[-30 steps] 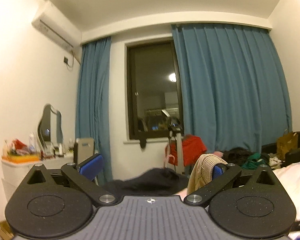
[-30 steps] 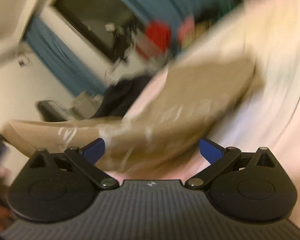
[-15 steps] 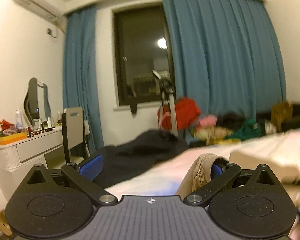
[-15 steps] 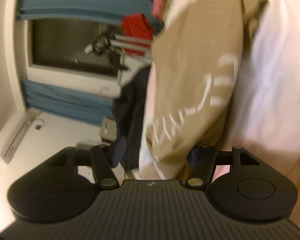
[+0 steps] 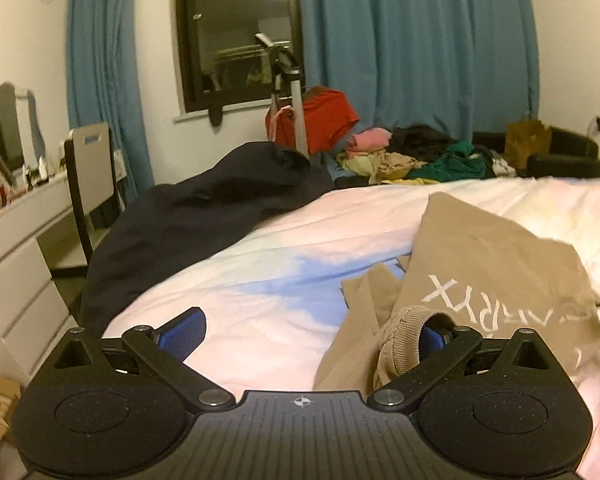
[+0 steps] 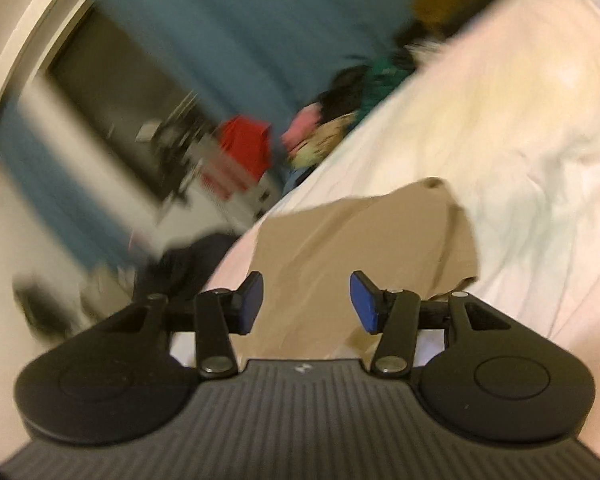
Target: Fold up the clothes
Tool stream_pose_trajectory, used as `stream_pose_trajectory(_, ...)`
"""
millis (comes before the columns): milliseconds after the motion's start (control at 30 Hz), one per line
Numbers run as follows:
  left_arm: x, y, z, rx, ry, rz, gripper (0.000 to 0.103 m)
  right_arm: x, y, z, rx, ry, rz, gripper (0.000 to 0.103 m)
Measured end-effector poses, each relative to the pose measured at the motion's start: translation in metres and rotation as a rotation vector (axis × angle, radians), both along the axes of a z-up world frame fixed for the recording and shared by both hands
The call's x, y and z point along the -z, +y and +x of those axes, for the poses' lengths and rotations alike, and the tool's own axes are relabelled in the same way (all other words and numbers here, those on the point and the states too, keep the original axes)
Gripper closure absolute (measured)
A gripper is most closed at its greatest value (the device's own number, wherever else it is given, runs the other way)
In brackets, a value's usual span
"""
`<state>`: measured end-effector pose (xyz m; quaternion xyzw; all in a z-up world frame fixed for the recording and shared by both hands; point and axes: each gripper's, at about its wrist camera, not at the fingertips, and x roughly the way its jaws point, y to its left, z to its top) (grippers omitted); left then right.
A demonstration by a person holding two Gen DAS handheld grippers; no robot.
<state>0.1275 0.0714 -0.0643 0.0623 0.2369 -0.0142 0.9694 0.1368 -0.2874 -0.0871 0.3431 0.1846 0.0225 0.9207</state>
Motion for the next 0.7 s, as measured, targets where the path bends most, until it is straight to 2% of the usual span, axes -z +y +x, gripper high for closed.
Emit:
stream_pose_trajectory(100,-0.008,0.009,0.001,-0.022,-0.005,-0.058,0.000,-0.009,0.048,-0.034,-0.171,-0.049,-0.133,0.050)
stream_pose_trajectory(233,-0.017,0.012,-0.001,-0.048,-0.020,-0.110,0.000,-0.020,0.119,-0.074,-0.391,-0.132,-0.331,0.042)
stream_pose_trajectory(300,-0.020,0.009,-0.001,-0.057,-0.025,-0.120,0.000,-0.017,0.138,-0.076,-0.407,-0.140,-0.405,0.032)
stream_pose_trajectory(367,-0.023,0.010,-0.002,-0.061,-0.029,-0.132,0.000,-0.014,0.157,-0.077,-0.420,-0.146,-0.477,0.019)
stream_pose_trajectory(500,-0.023,0.011,-0.002,-0.058,-0.034,-0.154,0.000,-0.008,0.194,-0.079,-0.443,-0.157,-0.620,0.020)
stream_pose_trajectory(700,-0.021,0.011,-0.003,-0.070,-0.045,-0.149,0.000,0.002,0.208,-0.063,-0.376,-0.107,-0.717,0.020)
